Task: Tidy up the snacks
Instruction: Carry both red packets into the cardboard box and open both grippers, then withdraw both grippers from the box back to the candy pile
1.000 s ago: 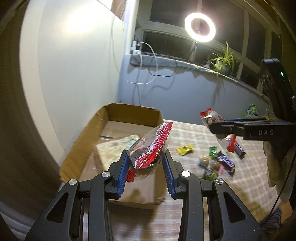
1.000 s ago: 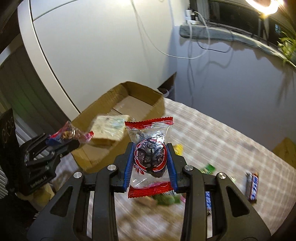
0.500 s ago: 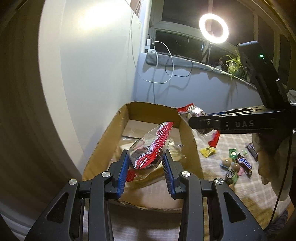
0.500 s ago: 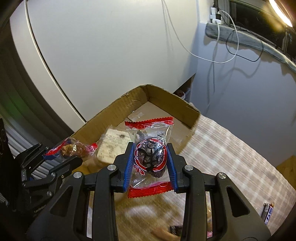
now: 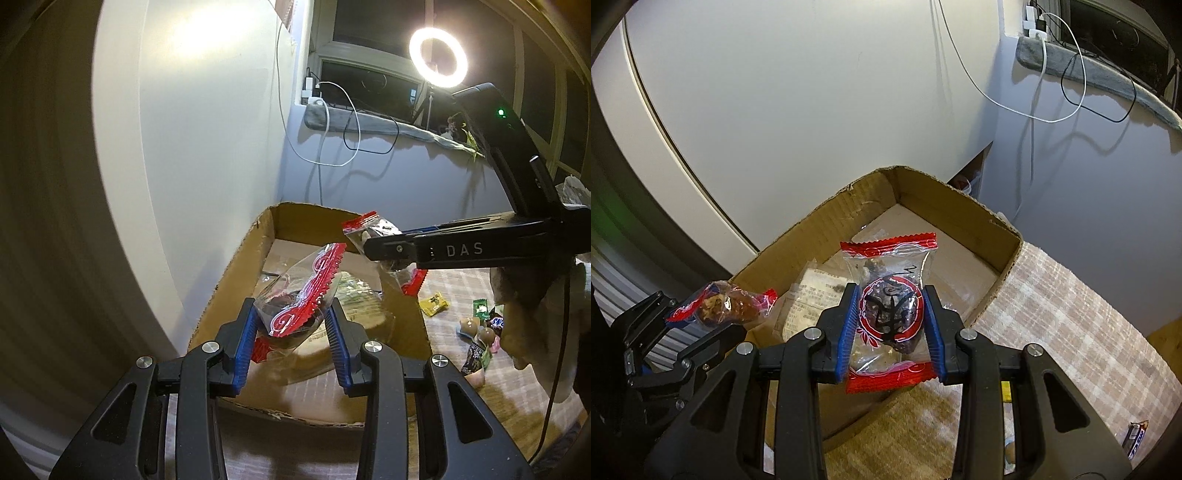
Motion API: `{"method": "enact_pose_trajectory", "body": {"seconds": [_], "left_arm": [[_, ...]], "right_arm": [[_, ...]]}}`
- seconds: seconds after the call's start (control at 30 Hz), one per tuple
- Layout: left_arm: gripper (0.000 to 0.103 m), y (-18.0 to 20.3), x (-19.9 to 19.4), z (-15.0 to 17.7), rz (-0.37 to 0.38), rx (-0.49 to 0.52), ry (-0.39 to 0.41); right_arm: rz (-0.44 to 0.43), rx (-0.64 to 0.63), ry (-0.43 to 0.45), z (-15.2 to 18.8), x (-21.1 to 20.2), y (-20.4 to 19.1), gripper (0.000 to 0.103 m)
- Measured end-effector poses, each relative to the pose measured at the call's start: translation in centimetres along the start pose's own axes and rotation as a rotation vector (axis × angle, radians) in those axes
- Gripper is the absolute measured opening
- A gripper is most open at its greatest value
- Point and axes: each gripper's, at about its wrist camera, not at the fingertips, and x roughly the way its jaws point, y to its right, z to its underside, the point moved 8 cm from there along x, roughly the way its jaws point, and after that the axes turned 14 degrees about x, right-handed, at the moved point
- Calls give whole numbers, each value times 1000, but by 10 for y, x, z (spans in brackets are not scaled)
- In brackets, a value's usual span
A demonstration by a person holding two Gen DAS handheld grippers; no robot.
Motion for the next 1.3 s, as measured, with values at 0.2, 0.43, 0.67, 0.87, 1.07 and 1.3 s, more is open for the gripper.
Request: {"method": "enact_pose_trajectory", "body": {"seconds": [0.2,0.43,0.67,0.87,1.07,1.3], "left_arm": [[54,0,-3,-2,-11,1,8],[62,0,-5,-5,-20,3,18],[62,5,-11,-8,-23,14,23],[63,16,-18,-11,-13,27,26],[63,39,-23,-13,22,53,28],[63,74,-25,-14,81,93,24]], "right_arm": [[8,-8,21,-2,-3,-3,64],[17,-23,44,-4,-12,-6,82],[25,-27,60,-2,-26,-4,84],[32,-20,76,4,-43,5,84],[57,1,107,16,-75,29,84],[104,48,126,39,-111,76,84]]}}
